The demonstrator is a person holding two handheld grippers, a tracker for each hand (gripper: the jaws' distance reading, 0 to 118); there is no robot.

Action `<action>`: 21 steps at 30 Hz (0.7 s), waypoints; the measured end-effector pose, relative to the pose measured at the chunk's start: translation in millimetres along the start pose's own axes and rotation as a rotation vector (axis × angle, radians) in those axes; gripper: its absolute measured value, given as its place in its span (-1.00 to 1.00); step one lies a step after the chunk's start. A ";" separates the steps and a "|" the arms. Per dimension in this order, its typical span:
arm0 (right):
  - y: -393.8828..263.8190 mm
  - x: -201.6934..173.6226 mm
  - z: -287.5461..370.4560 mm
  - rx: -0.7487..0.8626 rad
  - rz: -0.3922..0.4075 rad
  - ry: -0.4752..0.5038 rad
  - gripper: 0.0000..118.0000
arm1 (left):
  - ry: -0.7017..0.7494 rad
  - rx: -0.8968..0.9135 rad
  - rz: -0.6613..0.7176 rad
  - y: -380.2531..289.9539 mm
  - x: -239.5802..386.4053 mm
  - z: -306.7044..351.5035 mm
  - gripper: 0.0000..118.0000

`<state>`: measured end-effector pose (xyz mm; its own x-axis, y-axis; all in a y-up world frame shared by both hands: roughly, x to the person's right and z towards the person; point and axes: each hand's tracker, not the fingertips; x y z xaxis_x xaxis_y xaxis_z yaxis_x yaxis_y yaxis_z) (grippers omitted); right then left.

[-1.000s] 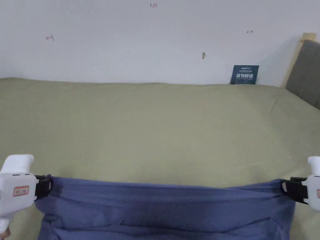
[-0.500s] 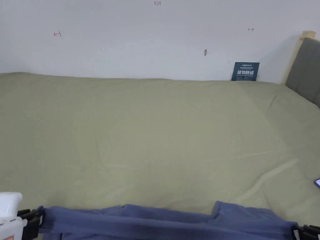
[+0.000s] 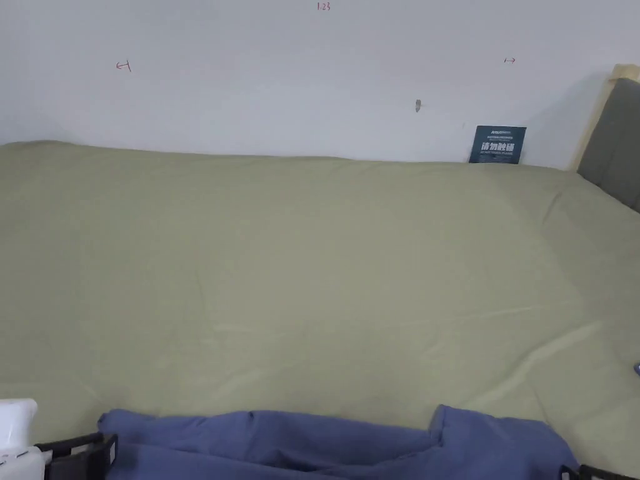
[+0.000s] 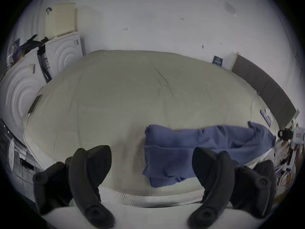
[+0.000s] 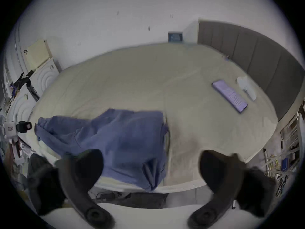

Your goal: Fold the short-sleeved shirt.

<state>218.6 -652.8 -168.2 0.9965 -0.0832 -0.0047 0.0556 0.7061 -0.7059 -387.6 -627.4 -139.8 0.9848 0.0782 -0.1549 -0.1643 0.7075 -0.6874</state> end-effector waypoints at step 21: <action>1.2 -114.8 111.8 0.421 0.043 -0.069 -1.00 | -0.145 -0.056 0.152 17.9 -36.6 12.3 -1.00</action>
<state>111.2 -563.7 -89.4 0.9995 -0.0105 0.0298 0.0204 0.9346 -0.3550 -425.8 -609.0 -137.7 0.9455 0.2842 -0.1589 -0.3105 0.6400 -0.7028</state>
